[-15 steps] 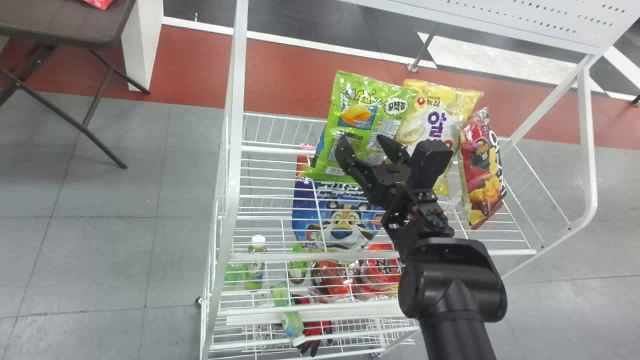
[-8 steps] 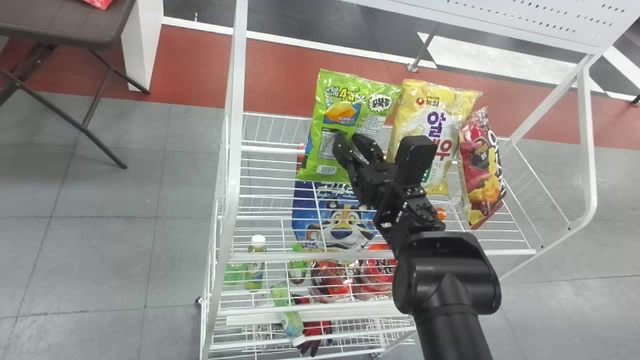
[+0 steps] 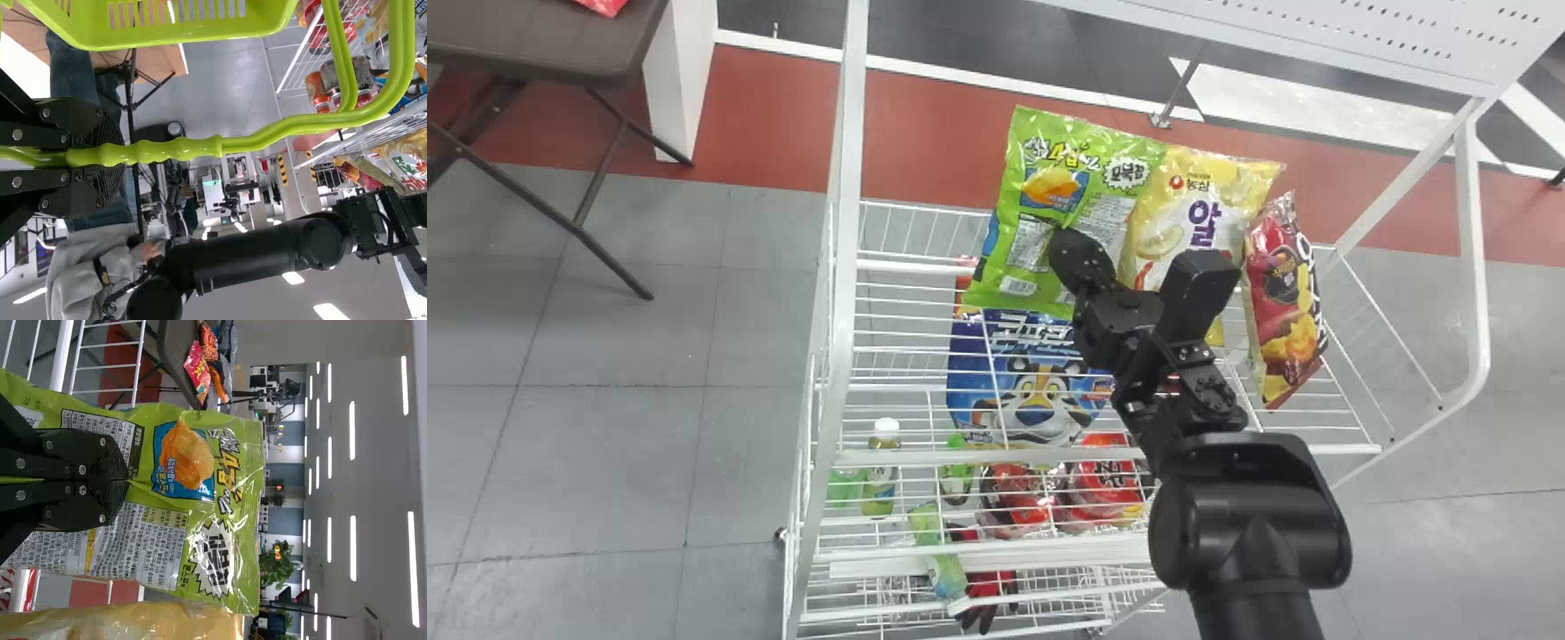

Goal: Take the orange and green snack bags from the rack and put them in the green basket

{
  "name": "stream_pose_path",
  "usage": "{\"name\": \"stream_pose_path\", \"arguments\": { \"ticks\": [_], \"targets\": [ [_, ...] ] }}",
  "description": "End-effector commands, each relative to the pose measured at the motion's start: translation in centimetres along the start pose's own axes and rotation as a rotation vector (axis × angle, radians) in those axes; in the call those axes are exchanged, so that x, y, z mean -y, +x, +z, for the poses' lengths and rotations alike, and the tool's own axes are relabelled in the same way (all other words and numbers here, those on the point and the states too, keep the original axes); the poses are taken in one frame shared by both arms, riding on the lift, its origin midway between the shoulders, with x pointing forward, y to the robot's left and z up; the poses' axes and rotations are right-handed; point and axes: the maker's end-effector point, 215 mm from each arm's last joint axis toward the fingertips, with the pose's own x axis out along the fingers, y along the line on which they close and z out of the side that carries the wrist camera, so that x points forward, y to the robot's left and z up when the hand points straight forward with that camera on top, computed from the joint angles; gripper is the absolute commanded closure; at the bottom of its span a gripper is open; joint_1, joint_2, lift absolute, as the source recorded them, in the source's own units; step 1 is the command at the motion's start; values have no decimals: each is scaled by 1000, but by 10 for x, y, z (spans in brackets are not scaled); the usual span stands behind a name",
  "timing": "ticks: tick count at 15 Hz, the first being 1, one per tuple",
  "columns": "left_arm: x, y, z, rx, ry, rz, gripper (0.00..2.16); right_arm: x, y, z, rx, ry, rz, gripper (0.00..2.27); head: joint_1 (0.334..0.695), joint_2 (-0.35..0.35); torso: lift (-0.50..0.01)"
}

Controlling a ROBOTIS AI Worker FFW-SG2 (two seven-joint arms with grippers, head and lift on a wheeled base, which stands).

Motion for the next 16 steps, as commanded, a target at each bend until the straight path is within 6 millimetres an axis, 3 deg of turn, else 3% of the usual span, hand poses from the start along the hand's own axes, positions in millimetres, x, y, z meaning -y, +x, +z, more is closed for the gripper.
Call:
{"name": "stream_pose_path", "arguments": {
  "ticks": [1, 4, 6, 9, 16],
  "targets": [
    [1, 0, 1, 1, 1, -1, 2148, -10, -24, 17, 36, 9, 21, 2246, 695, -350, 0],
    [1, -1, 5, 8, 8, -3, 2148, -23, -71, 49, 83, 6, 49, 2246, 695, -350, 0],
    [1, -1, 5, 9, 9, -6, 2148, -23, -101, 58, 69, 43, 69, 2246, 695, -350, 0],
    [-1, -1, 6, 10, 5, -4, 2148, -32, -139, 40, -35, 120, 96, 2246, 695, -350, 0],
    [-9, 2, 12, 23, -5, -13, 2148, -75, -218, -52, -423, 360, 238, 2246, 695, -350, 0]
  ]
}}
